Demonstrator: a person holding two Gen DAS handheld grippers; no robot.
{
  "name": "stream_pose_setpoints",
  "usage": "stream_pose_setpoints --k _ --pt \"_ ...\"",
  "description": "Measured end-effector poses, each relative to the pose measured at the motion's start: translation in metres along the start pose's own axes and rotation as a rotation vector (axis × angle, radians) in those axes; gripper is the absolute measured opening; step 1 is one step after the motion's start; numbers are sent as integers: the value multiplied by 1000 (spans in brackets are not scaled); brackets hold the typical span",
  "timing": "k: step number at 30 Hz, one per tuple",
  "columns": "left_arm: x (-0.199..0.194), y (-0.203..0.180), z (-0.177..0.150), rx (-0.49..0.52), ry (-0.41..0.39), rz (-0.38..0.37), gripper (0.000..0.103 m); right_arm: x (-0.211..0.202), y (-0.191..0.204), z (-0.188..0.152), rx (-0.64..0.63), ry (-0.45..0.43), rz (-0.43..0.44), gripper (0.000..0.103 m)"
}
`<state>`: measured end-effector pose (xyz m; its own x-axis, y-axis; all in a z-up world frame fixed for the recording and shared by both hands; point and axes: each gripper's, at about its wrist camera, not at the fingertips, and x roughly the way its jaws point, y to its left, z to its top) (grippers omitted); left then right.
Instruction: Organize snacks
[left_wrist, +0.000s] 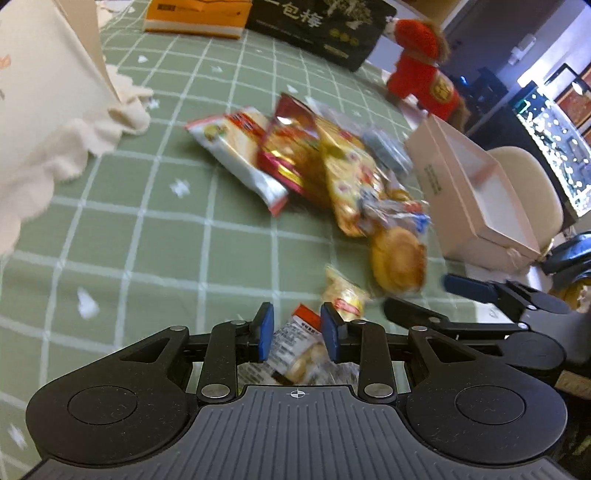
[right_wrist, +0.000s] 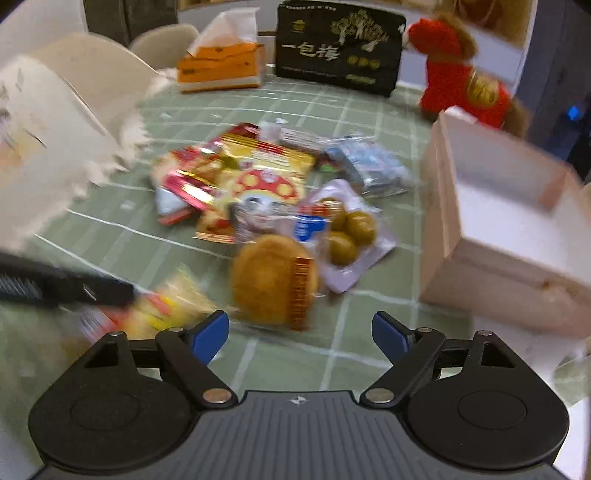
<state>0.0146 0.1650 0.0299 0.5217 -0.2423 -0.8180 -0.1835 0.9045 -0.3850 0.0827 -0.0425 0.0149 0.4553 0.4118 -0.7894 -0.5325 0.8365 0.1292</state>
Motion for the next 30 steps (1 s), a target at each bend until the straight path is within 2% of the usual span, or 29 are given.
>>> stream_pose_setpoints --k 2,4,6,8,9,13,16,20,24,27,30 --pt "-5 -6 -6 -4 -3 18 32 -6 4 -3 4 14 67 86" --pt "-11 -7 -10 18 -12 86 32 -6 11 -6 -12 26 106 86" --pt "-14 -7 -17 27 -9 138 32 -3 19 -6 -33 28 113 86" --pt "-19 -4 -26 7 7 141 26 0 23 -6 -45 20 101 87" --pt "-20 -3 -30 -6 9 144 26 1 23 -5 -51 19 101 87" --pt "-15 -13 -41 -19 19 106 27 -3 7 -1 -36 26 47 87" --pt "-1 -36 -41 10 38 55 26 -13 -22 -3 22 23 2 87" --pt "20 -73 -38 76 64 -7 27 -32 -62 -18 89 10 -83 87" --pt "32 -95 -38 125 71 -43 27 -43 -91 -37 115 26 -129 87" --pt "25 -101 -38 152 53 -37 27 -45 -95 -47 105 36 -113 87" --pt "3 -88 -34 132 17 13 27 -42 -83 -45 73 29 -31 87"
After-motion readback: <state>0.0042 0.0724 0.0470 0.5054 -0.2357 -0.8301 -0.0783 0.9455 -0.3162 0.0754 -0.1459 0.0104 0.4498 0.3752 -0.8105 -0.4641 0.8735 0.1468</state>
